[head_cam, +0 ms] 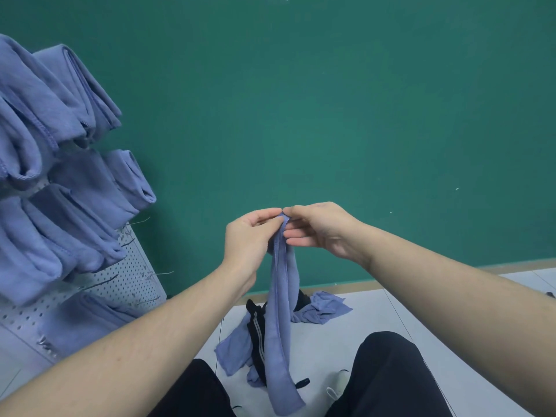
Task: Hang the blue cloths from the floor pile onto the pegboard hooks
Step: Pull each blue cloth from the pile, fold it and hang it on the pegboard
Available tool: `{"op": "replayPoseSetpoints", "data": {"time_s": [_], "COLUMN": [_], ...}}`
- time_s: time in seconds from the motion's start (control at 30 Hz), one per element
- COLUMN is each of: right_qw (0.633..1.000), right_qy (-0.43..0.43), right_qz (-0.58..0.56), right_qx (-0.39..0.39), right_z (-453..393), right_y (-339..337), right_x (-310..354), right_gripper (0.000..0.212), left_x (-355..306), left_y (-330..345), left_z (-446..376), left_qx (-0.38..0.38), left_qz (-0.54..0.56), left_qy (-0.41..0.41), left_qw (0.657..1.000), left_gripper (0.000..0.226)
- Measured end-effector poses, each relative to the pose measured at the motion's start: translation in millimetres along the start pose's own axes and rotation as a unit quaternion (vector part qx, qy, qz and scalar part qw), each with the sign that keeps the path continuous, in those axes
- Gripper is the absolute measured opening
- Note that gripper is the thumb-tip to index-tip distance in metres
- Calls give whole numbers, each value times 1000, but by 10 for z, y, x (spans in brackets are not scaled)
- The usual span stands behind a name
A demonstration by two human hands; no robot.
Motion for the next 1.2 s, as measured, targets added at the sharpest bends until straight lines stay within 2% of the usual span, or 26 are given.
{"op": "replayPoseSetpoints", "data": {"time_s": [0.13,0.27,0.3,0.33,0.4,0.47,0.5,0.57,0.63,0.8,0.93,1.03,1.17,1.2], "right_qw": [999,992,990,989,984,958,940,918,908,880,865,870,833,836], "right_qy": [18,8,-3,-20,-81,-166,-199,-220,-209,-198,-212,-152,-113,-121], "right_qz": [-18,43,69,92,145,234,276,328,349,412,438,439,513,510], "right_qx": [25,118,124,117,58,-5,-7,44,101,129,123,167,172,162], "right_z": [52,168,177,183,117,72,55,35,40,43,93,180,287,313], "right_y": [17,150,134,99,-57,-190,-201,-138,-49,-15,-61,-53,-182,-224], "right_x": [3,45,71,109,214,335,366,347,311,256,252,146,99,149], "right_gripper": [19,38,35,30,35,25,27,47,49,14,21,10,20,20], "left_x": [-35,-35,-22,-7,-15,-49,-81,-172,-255,-374,-398,-453,-526,-534], "left_y": [2,-52,-49,-45,-47,-24,1,48,87,105,114,54,-129,-182], "left_z": [24,-32,-50,-63,-91,-97,-92,-80,-65,-26,26,9,-54,-70], "left_qx": [16,6,13,22,32,50,63,87,110,146,168,152,122,113], "left_qz": [19,25,39,53,49,22,9,-25,-42,-31,-36,-37,-45,-57], "left_qy": [16,17,9,1,3,19,32,64,84,107,113,118,123,128], "left_qw": [1000,1000,999,998,998,998,997,994,989,983,979,981,984,984], "left_gripper": [18,15,13,13,14,19,22,25,25,26,26,28,30,30]}}
Point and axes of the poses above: each hand's wrist, its own z-axis away from the middle knuckle, its own y-axis out of the palm, x = y × z, the point moved 9 cm from there along -z, towards the middle knuckle, and after that the axes turned 1 degree about z, right-handed, at the moved point
